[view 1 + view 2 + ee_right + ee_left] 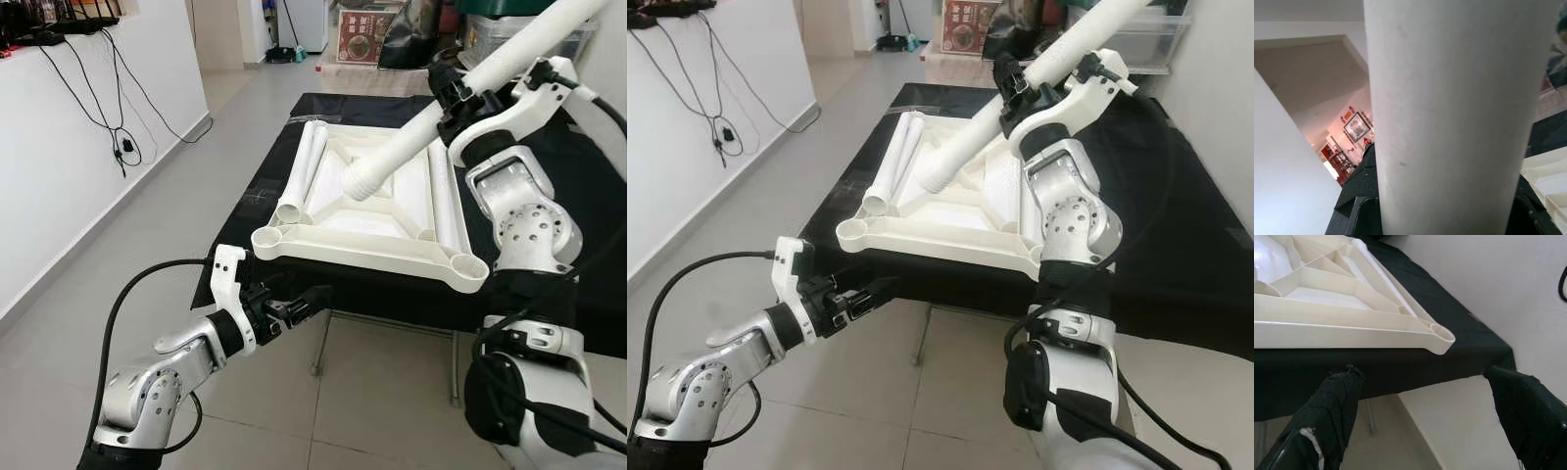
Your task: Building children table
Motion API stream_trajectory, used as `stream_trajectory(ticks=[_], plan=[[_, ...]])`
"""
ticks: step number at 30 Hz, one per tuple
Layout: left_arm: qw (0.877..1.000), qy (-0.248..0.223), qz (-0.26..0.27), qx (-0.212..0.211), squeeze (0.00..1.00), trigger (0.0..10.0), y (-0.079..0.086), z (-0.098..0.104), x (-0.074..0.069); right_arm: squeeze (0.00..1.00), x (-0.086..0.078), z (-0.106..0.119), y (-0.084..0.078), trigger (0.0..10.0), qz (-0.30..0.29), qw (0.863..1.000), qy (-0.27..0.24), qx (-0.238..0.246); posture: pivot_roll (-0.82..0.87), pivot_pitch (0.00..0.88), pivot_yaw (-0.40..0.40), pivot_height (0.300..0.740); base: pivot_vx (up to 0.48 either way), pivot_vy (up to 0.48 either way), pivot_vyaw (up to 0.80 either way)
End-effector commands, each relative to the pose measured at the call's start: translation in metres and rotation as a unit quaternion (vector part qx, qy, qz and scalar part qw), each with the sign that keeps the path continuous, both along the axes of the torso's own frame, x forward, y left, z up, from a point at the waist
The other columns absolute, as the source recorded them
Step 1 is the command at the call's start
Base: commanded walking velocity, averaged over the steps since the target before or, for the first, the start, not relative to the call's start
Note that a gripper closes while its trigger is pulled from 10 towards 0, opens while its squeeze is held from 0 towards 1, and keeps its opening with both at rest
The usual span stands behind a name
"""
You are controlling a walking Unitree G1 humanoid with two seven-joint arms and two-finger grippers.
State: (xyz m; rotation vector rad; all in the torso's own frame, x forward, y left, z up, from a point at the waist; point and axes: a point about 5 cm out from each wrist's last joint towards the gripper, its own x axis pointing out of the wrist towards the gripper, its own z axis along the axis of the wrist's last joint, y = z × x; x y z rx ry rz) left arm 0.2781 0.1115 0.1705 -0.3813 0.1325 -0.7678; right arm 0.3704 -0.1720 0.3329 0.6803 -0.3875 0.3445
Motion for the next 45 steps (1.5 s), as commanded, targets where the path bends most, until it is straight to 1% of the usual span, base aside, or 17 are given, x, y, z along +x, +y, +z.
stream_trajectory(ticks=[1,14,17,19,25,27,32,33,34,35,36,37,38,39,40,42,45], plan=[[1.000,0.007,0.007,0.013,0.00,10.0,0.002,-0.007,-0.001,0.00,-0.003,0.006,0.007,0.0,0.012,1.000,-0.017,-0.007,0.01,0.000,-0.004,0.740,0.000,0.000,0.00],[0.999,-0.004,0.019,0.035,0.00,10.0,0.001,-0.010,0.000,0.00,-0.010,-0.005,0.015,0.0,0.033,0.998,-0.014,-0.042,0.01,0.000,-0.002,0.740,0.000,0.000,0.00],[0.999,-0.006,0.023,0.036,0.00,10.0,0.001,-0.010,0.001,0.00,-0.015,-0.003,0.019,0.0,0.044,0.997,-0.043,-0.054,0.00,0.000,0.000,0.740,0.000,0.000,0.00],[0.999,-0.006,0.029,0.038,0.00,10.0,0.000,-0.012,0.001,0.00,-0.028,0.004,0.027,0.0,0.084,0.988,-0.111,-0.062,0.00,0.000,-0.001,0.740,0.000,0.000,0.00],[0.999,-0.005,0.032,0.031,0.00,10.0,0.000,-0.013,0.001,0.00,-0.045,0.011,0.036,0.0,0.144,0.971,-0.177,-0.071,0.00,0.000,-0.004,0.740,0.000,0.000,0.00],[0.999,-0.001,0.025,0.023,0.00,10.0,0.000,-0.013,0.000,0.00,-0.055,0.016,0.040,0.0,0.190,0.956,-0.211,-0.072,0.01,0.000,-0.005,0.740,0.000,0.000,0.00],[0.999,0.002,0.022,0.024,0.00,10.0,0.000,-0.014,-0.001,0.00,-0.059,0.019,0.041,0.0,0.209,0.949,-0.227,-0.073,0.01,0.000,-0.006,0.740,0.000,0.000,0.00],[0.999,0.004,0.022,0.028,0.00,10.0,0.000,-0.016,-0.001,0.00,-0.064,0.022,0.041,0.0,0.228,0.940,-0.242,-0.077,0.01,0.000,-0.006,0.740,0.000,0.000,0.00],[0.999,0.004,0.022,0.028,0.00,10.0,0.000,-0.016,-0.001,0.00,-0.064,0.022,0.041,0.0,0.228,0.940,-0.242,-0.077,0.01,0.000,-0.006,0.740,0.000,0.000,0.00],[0.999,0.005,0.021,0.029,0.00,10.0,-0.001,-0.018,-0.002,0.00,-0.071,0.023,0.042,0.0,0.259,0.925,-0.262,-0.095,0.01,0.000,-0.009,0.740,0.000,0.000,0.00],[0.999,0.005,0.021,0.029,0.00,10.0,-0.001,-0.018,-0.002,0.00,-0.071,0.023,0.042,0.0,0.259,0.925,-0.262,-0.095,0.01,0.000,-0.009,0.740,0.000,0.000,0.00],[0.999,0.006,0.020,0.029,0.00,10.0,-0.002,-0.019,-0.002,0.00,-0.078,0.022,0.045,0.0,0.291,0.908,-0.277,-0.117,0.01,0.000,-0.009,0.740,0.000,0.000,0.00],[0.999,0.006,0.020,0.029,0.00,10.0,-0.002,-0.019,-0.002,0.00,-0.078,0.022,0.045,0.0,0.291,0.908,-0.277,-0.117,0.01,0.000,-0.009,0.740,0.000,0.000,0.00],[0.999,0.007,0.019,0.029,0.00,10.0,-0.003,-0.020,-0.003,0.00,-0.083,0.019,0.048,0.0,0.314,0.896,-0.284,-0.132,0.01,0.000,-0.009,0.740,0.000,0.000,0.00],[0.999,0.007,0.019,0.029,0.00,10.0,-0.003,-0.020,-0.003,0.00,-0.083,0.019,0.048,0.0,0.314,0.896,-0.284,-0.132,0.01,0.000,-0.009,0.740,0.000,0.000,0.00],[0.999,0.008,0.018,0.030,0.00,10.0,-0.004,-0.021,-0.003,0.00,-0.087,0.012,0.052,0.0,0.336,0.885,-0.286,-0.151,0.01,0.000,-0.009,0.740,0.000,0.000,0.00],[0.999,0.008,0.018,0.031,0.00,10.0,-0.004,-0.021,-0.003,0.00,-0.088,0.010,0.052,0.0,0.339,0.883,-0.285,-0.154,0.01,0.000,-0.009,0.740,0.000,0.000,0.00]])
